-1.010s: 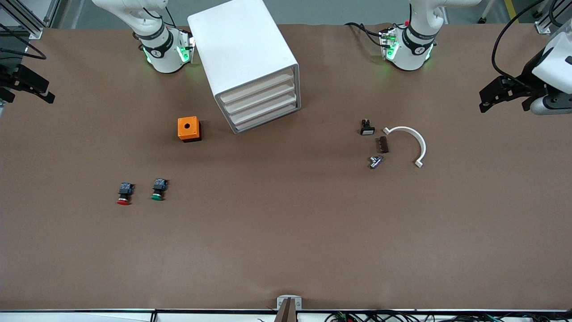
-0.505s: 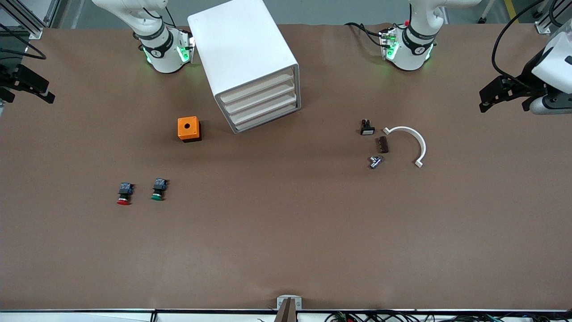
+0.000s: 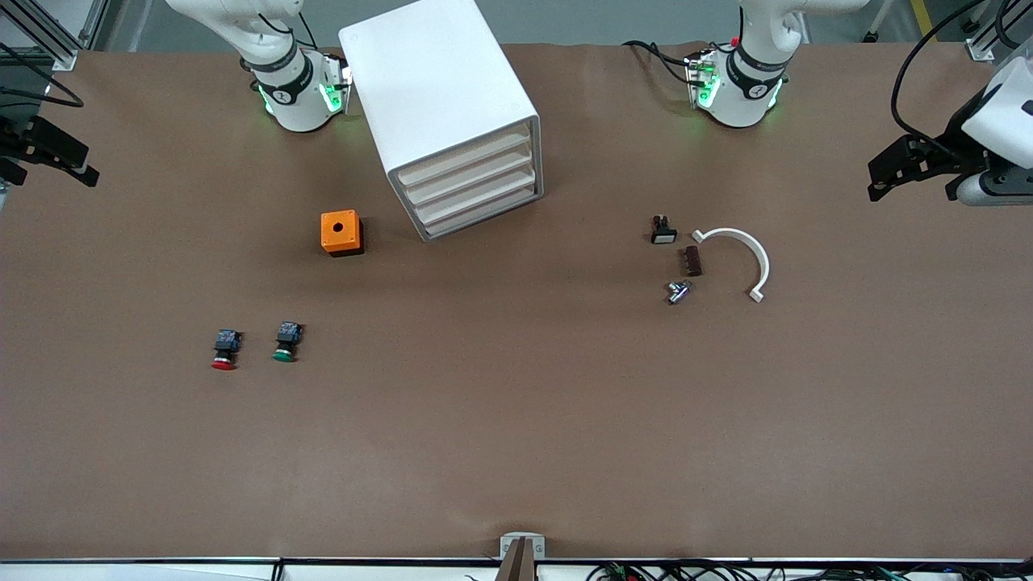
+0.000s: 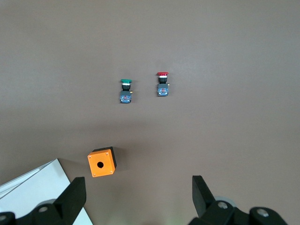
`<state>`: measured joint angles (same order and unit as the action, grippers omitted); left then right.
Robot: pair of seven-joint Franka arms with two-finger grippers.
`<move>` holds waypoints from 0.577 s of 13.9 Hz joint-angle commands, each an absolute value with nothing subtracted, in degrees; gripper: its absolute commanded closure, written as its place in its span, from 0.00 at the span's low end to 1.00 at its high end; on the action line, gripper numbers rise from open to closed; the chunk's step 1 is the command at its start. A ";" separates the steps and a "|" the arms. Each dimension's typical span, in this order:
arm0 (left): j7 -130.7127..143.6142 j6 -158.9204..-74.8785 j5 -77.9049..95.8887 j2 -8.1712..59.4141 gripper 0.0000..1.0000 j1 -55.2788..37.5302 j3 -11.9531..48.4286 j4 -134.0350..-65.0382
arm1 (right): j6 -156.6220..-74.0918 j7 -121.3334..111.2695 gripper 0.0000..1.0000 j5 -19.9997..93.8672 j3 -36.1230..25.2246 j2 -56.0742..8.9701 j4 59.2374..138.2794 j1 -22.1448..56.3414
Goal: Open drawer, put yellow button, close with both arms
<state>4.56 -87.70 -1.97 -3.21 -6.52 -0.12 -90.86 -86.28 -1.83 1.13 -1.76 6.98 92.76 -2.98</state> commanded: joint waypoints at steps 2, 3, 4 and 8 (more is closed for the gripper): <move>3.60 -87.01 -2.20 -3.43 0.00 -6.42 -0.44 -90.53 | -86.84 -1.32 0.00 1.23 -2.02 8.53 94.22 -2.46; 3.78 -86.92 -2.20 -3.34 0.00 -6.33 -0.44 -89.66 | -86.84 -1.32 0.00 1.23 -2.02 8.53 94.22 -2.46; 3.87 -86.92 -2.20 -2.99 0.00 -6.24 -0.44 -89.21 | -86.84 -1.32 0.00 1.23 -2.02 8.44 94.22 -2.46; 3.87 -85.70 -2.37 -2.81 0.00 -5.89 -0.53 -88.95 | -86.84 -1.32 0.00 1.23 -2.02 8.44 94.22 -2.46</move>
